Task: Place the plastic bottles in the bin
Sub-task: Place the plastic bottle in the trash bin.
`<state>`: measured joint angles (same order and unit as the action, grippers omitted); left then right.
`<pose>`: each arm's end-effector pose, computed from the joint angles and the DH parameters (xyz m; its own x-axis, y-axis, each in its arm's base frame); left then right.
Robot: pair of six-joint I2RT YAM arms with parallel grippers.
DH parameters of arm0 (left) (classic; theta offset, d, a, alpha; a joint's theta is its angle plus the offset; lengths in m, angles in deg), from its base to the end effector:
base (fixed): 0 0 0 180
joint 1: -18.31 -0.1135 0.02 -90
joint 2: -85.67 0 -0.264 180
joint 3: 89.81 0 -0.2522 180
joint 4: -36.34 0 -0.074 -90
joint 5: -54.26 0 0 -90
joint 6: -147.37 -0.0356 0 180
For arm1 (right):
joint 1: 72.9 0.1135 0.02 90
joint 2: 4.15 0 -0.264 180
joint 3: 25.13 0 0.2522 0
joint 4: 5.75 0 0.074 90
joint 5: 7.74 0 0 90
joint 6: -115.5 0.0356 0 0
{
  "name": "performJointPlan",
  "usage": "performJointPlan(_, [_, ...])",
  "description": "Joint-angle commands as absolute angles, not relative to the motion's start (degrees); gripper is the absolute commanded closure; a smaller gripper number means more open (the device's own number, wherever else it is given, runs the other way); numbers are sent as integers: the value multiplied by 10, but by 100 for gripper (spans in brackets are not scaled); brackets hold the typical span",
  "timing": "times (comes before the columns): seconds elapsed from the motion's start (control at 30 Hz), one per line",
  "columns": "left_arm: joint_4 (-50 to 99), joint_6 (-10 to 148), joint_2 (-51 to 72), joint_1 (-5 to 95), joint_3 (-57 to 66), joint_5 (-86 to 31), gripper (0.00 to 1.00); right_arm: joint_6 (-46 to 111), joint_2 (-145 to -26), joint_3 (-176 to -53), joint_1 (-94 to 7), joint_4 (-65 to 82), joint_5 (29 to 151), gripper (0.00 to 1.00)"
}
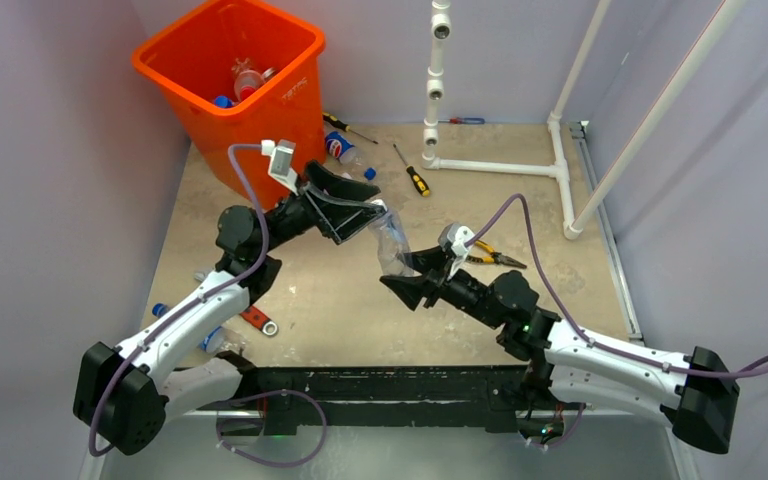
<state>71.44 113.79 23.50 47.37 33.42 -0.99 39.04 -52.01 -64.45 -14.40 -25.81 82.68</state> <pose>0.1978 -0.1331 0.3744 -0.4535 -0.5311 -0.7157 0.8209 0.0637 -0.5675 0.1041 0.1704 0.2937 -0.0990 0.2864 -0.9530 -0.8570 0.4621 0.2280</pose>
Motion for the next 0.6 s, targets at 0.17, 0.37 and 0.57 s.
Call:
performJointPlan(0.17, [691,1098,242,504,308,6,28,378,-529,-660,-141,-271,798,70])
performJointPlan(0.37, [678,1090,237,513,313,4,50,378,-528,-661,-141,-266,791,70])
performJointPlan(0.57, [670,1075,235,515,310,1,72,371,-526,-663,-141,-249,792,71])
